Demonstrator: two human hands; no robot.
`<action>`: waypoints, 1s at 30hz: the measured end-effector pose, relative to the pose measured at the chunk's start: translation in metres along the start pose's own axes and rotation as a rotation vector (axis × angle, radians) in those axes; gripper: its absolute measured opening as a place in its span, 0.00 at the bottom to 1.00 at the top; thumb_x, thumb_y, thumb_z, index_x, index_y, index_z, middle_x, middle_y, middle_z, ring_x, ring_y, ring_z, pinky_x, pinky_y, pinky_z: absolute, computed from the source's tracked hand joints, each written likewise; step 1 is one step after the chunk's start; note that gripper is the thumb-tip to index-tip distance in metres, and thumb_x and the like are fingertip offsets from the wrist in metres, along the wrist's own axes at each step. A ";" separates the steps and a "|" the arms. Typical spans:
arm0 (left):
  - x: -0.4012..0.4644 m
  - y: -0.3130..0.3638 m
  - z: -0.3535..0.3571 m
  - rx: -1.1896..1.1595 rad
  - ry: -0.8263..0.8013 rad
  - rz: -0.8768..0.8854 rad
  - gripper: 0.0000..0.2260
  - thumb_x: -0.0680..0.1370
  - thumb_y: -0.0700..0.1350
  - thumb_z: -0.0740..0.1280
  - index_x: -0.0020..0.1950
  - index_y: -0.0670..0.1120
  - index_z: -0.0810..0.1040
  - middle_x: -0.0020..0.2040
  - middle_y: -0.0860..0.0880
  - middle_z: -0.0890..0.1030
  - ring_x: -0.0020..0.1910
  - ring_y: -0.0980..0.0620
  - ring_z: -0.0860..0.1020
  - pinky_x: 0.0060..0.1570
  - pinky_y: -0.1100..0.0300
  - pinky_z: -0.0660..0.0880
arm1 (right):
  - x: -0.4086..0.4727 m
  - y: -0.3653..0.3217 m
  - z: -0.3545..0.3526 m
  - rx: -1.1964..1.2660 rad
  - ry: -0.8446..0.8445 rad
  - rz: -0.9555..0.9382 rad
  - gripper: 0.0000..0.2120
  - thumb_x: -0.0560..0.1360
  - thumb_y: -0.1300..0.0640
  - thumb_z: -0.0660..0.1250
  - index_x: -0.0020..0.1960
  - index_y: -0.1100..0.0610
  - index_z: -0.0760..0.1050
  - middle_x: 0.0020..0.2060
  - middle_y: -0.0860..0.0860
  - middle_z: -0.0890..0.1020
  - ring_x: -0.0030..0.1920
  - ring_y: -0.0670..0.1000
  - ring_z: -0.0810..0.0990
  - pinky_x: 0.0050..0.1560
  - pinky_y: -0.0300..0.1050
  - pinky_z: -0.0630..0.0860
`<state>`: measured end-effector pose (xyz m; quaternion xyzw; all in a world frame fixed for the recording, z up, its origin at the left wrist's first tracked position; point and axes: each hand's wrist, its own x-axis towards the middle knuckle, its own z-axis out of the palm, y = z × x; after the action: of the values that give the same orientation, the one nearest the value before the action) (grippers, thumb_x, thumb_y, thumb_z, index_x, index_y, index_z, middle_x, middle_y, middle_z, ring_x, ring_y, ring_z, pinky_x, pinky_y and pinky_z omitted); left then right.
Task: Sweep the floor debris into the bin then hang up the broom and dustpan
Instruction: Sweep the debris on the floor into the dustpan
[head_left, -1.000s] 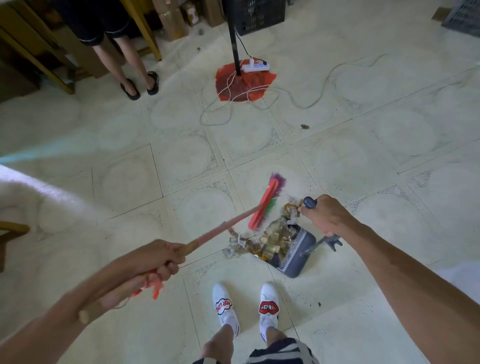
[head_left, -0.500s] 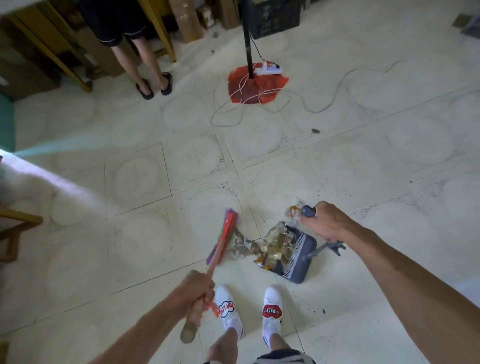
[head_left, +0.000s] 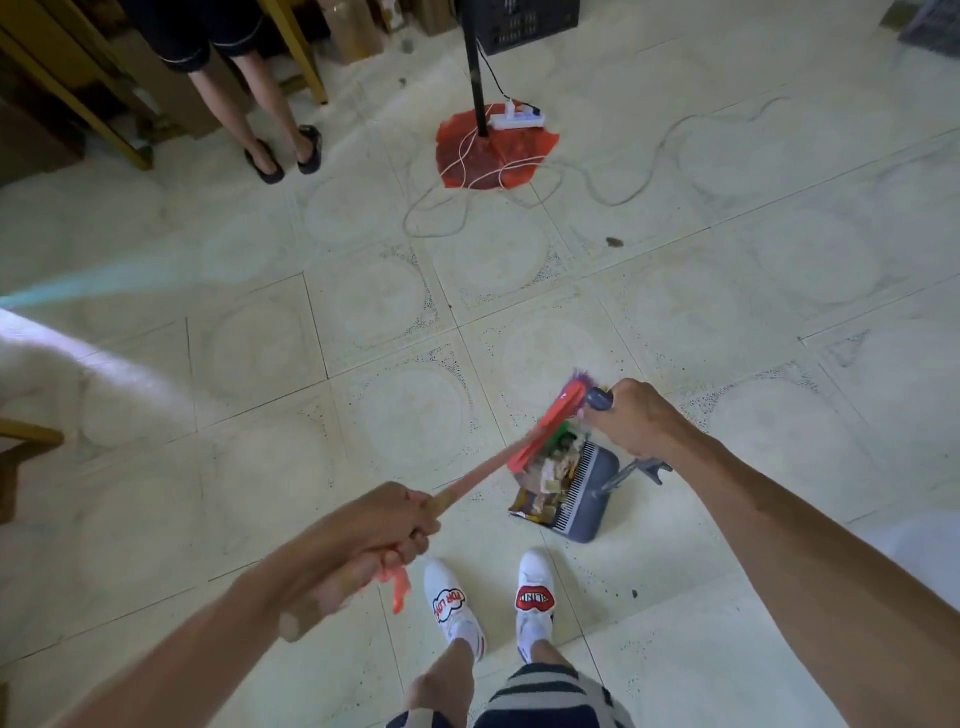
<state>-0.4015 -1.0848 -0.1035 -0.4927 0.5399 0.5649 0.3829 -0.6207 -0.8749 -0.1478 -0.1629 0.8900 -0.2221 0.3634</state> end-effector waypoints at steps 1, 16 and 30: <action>-0.007 0.006 -0.006 0.055 0.017 0.006 0.10 0.79 0.37 0.59 0.40 0.49 0.67 0.25 0.51 0.68 0.17 0.58 0.60 0.16 0.72 0.58 | 0.000 0.001 0.001 0.000 0.004 0.003 0.16 0.77 0.54 0.68 0.33 0.55 0.70 0.26 0.50 0.73 0.23 0.47 0.70 0.20 0.37 0.65; 0.047 0.130 0.036 0.732 0.239 0.417 0.03 0.75 0.38 0.63 0.42 0.42 0.74 0.28 0.46 0.79 0.22 0.50 0.76 0.19 0.66 0.70 | -0.031 0.045 0.009 0.272 0.289 0.256 0.19 0.75 0.56 0.65 0.29 0.57 0.64 0.22 0.50 0.70 0.21 0.47 0.68 0.23 0.39 0.63; 0.139 0.155 0.101 1.409 0.163 0.315 0.04 0.76 0.35 0.59 0.50 0.39 0.69 0.32 0.43 0.79 0.19 0.51 0.76 0.18 0.63 0.72 | -0.051 0.107 -0.009 0.476 0.540 0.464 0.20 0.76 0.59 0.62 0.27 0.57 0.61 0.19 0.49 0.66 0.17 0.45 0.67 0.15 0.30 0.60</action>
<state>-0.5959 -1.0176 -0.2090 -0.0858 0.8670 0.0928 0.4820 -0.6062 -0.7581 -0.1677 0.1940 0.8901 -0.3686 0.1853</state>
